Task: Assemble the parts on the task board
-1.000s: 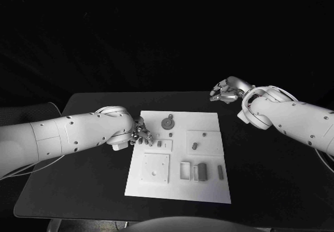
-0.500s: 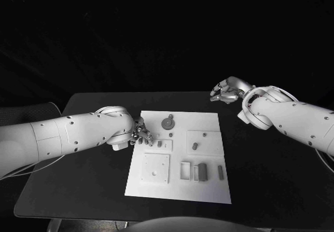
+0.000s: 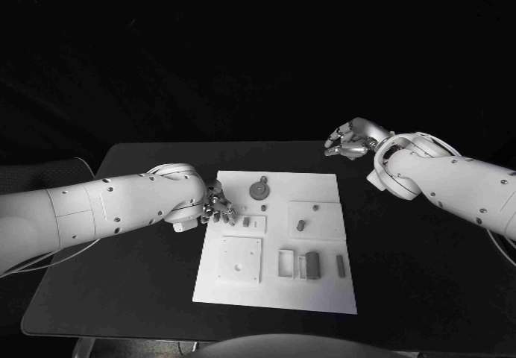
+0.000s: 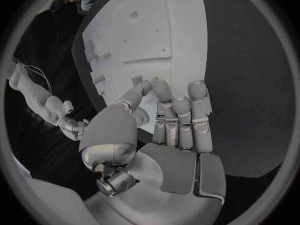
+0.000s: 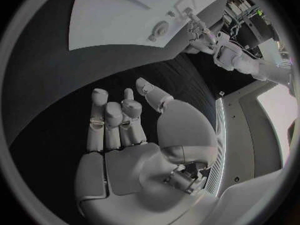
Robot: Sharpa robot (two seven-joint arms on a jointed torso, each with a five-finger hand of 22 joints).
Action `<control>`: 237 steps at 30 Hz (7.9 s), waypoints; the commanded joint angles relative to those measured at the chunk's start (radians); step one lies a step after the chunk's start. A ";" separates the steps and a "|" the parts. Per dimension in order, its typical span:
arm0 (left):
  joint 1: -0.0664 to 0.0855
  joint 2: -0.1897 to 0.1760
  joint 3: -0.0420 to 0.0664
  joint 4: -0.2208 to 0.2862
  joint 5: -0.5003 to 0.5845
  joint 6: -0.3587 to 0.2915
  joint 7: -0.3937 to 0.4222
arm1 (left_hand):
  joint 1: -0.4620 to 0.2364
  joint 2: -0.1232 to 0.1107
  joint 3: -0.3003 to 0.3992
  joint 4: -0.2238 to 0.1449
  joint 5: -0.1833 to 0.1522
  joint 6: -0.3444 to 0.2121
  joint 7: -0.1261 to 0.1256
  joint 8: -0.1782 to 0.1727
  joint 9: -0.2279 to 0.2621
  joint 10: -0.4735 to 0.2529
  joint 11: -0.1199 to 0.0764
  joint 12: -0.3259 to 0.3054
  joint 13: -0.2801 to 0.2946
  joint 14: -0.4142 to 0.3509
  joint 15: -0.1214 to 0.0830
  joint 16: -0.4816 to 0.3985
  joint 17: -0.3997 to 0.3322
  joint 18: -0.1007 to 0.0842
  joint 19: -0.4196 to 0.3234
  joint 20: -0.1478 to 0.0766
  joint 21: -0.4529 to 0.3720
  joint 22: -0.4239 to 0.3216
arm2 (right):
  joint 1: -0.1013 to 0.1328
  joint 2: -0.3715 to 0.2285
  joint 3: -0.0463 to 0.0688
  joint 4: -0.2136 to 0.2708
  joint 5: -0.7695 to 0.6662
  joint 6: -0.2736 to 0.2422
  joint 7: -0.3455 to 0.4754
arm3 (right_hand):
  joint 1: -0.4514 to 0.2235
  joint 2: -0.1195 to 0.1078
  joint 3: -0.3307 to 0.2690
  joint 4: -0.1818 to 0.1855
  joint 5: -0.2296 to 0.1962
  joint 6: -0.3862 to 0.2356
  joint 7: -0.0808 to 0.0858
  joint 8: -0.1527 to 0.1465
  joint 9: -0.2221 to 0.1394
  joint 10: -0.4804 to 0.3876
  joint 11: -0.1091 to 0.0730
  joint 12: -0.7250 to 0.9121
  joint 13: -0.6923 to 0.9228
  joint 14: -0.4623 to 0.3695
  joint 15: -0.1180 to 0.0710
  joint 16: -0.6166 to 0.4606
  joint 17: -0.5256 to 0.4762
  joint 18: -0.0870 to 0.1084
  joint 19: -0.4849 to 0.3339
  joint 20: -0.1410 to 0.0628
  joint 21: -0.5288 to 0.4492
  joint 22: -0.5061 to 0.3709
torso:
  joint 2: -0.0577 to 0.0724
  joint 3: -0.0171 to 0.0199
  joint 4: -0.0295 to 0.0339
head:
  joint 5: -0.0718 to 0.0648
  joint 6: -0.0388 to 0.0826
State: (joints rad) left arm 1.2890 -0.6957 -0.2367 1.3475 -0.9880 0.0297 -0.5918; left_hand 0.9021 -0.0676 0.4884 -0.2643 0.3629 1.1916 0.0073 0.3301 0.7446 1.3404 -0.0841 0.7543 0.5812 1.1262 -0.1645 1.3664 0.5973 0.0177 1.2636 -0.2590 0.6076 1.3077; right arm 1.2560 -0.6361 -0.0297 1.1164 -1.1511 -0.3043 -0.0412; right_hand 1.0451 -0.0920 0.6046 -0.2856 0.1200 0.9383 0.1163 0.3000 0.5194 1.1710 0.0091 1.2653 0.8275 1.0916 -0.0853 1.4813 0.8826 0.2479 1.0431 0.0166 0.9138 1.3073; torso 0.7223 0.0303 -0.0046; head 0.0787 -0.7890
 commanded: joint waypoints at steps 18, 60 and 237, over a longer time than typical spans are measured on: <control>-0.001 -0.001 0.000 -0.002 0.011 0.010 0.004 | 0.054 0.043 0.015 -0.016 0.006 0.017 0.009 0.004 -0.001 0.007 -0.005 0.007 0.002 0.004 -0.003 0.008 -0.001 0.019 0.005 -0.002 0.006 0.020 | -0.001 0.001 0.000 0.000 -0.004 0.011 0.008 | -0.009 -0.002 0.004 0.003 0.003 0.000 0.007 -0.007 0.001 -0.009 0.001 -0.004 0.001 0.000 -0.008 -0.004 -0.002 0.014 0.003 0.004 -0.007 0.015 | 0.000 0.0002 -0.0006 | 0.000 0.000; 0.000 0.006 0.000 -0.003 0.023 0.009 -0.002 | -0.061 -0.023 -0.047 0.052 -0.041 -0.006 0.016 -0.012 0.004 -0.009 0.001 -0.004 -0.010 -0.007 -0.007 -0.002 -0.015 0.019 -0.006 -0.004 -0.009 0.015 | -0.001 -0.003 0.000 0.007 -0.004 0.007 0.007 | -0.011 -0.003 0.004 0.004 0.002 -0.001 0.007 -0.009 0.002 -0.009 0.002 -0.005 0.001 0.000 -0.007 -0.004 -0.002 0.014 0.003 0.005 -0.007 0.015 | 0.000 0.0002 -0.0003 | -0.004 0.001; -0.096 0.208 0.000 -0.320 -0.557 -0.278 0.742 | 0.248 -0.050 -0.088 -0.021 -0.146 -0.257 0.066 -0.124 -0.206 -0.120 0.044 0.456 0.320 -0.013 0.017 0.186 0.224 0.111 0.053 0.014 0.323 0.021 | -0.093 -0.114 -0.016 0.135 0.087 -0.114 0.168 | -0.020 -0.014 0.006 0.011 0.010 -0.055 0.027 -0.046 -0.006 -0.010 0.020 0.001 0.003 0.006 0.010 -0.001 -0.002 0.014 0.011 0.004 -0.007 0.016 | -0.022 -0.0018 -0.0101 | -0.033 0.022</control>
State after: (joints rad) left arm 1.1951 -0.4931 -0.2370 1.0279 -1.5404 -0.2348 0.1443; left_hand 1.1513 -0.1302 0.3944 -0.2831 0.2158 0.9426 0.0581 0.2121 0.5406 1.2205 -0.0470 1.2073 0.9000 1.0964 -0.1351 1.5560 0.8195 0.0201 1.3201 -0.2480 0.9251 1.3081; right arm 1.1634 -0.7511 -0.0460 1.2498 -1.0621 -0.4178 0.1191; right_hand 1.0319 -0.1051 0.6101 -0.2800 0.1239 0.8851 0.1369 0.2575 0.5140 1.1618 0.0250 1.2653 0.8293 1.0899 -0.0762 1.4814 0.8817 0.2544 1.0449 0.0219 0.9097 1.3073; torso 0.6999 0.0284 -0.0149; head 0.0459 -0.7667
